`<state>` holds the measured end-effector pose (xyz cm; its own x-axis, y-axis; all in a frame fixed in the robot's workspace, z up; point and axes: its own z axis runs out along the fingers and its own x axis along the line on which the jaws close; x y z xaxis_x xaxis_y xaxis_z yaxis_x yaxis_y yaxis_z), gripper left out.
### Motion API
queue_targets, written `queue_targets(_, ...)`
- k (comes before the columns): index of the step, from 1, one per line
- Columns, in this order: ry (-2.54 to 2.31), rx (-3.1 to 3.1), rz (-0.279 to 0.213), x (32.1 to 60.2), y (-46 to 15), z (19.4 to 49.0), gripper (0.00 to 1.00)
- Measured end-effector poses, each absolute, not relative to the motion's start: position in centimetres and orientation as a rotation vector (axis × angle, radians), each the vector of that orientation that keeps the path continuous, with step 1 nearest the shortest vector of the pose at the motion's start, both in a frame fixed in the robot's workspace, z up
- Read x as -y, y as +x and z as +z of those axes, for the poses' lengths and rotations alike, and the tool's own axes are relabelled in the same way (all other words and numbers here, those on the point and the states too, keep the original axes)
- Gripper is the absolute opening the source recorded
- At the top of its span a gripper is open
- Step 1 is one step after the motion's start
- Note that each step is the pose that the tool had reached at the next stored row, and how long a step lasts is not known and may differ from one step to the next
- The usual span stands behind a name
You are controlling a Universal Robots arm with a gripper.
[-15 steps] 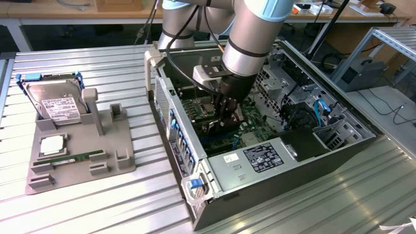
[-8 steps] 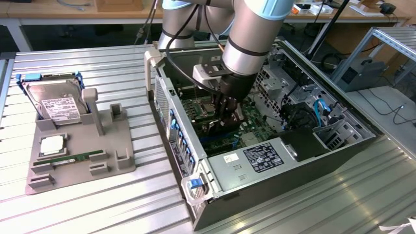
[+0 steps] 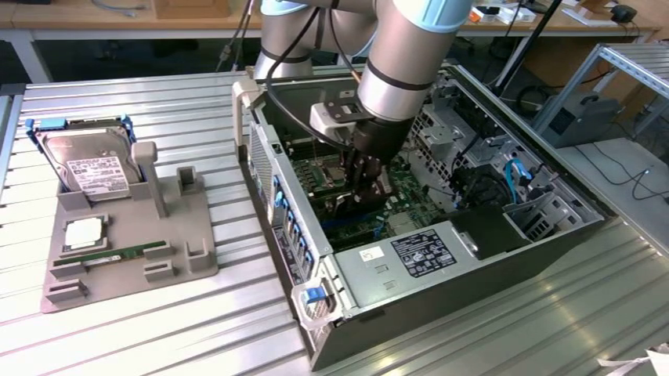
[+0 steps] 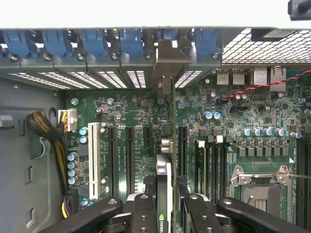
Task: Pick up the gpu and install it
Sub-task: 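Insert the gpu into the slot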
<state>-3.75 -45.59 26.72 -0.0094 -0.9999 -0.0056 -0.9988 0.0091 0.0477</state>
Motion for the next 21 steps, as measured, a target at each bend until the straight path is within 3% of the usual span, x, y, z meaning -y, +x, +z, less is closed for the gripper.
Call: queue_targets(21, 2.172, 2.228, -0.059, 45.59, -3.79, 26.20, 0.27)
